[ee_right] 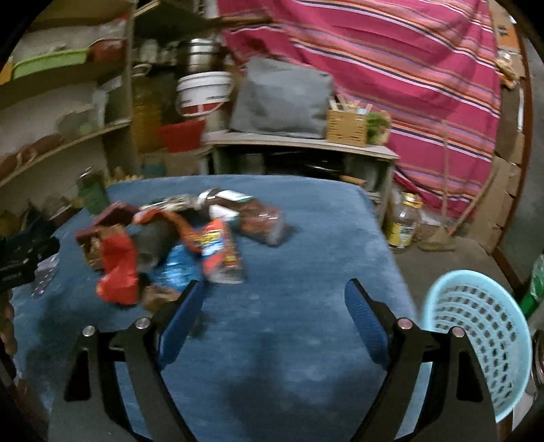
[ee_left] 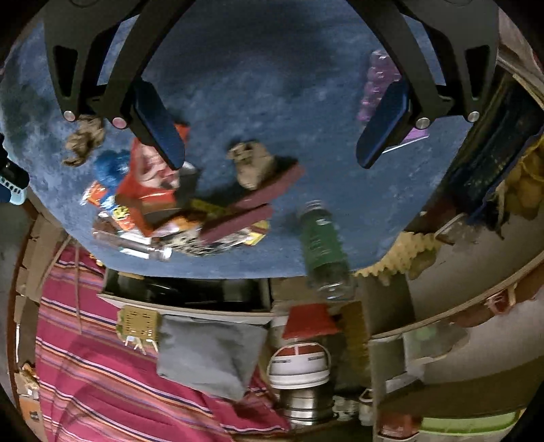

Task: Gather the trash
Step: 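Move both tools back over the trash on the table, then grasp the brown crumpled paper with the right tool while the left tool grasps the red chip bag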

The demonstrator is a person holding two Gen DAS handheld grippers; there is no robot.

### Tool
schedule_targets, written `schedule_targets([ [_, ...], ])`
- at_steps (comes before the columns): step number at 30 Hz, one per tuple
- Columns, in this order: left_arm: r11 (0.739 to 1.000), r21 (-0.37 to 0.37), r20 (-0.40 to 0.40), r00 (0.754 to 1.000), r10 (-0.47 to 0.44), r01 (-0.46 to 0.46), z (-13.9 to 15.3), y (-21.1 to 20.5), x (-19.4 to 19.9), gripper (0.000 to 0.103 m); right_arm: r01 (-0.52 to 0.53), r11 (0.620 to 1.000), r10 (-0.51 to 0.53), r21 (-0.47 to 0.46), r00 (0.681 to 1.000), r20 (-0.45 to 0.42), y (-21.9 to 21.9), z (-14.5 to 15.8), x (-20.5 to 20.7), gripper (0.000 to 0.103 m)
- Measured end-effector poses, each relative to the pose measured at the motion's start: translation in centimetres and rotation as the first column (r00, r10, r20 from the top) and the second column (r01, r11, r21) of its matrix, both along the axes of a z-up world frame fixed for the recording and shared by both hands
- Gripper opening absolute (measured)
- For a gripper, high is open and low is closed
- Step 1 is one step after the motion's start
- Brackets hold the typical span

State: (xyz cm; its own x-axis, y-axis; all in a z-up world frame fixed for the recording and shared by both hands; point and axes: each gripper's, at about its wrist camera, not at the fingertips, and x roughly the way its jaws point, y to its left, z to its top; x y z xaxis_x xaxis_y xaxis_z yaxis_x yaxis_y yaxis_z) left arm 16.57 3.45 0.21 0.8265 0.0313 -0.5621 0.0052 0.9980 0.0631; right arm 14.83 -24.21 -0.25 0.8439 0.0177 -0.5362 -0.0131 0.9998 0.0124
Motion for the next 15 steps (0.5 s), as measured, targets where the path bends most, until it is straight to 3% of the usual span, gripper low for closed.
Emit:
schedule_targets([
  [8,0.999,-0.034,-0.025,0.999,0.029,-0.029,-0.7,3.8,-0.2,0.098,-0.061,0.996,0.057,-0.062,0.997,-0.054,6.0,-1.9,1.2,0.084],
  [15,0.996,-0.081,-0.065,0.998,0.026,-0.031,-1.6,5.5,0.4,0.098,-0.038,0.996,0.029,-0.077,0.993,-0.113,7.1,-3.2,2.6,0.081],
])
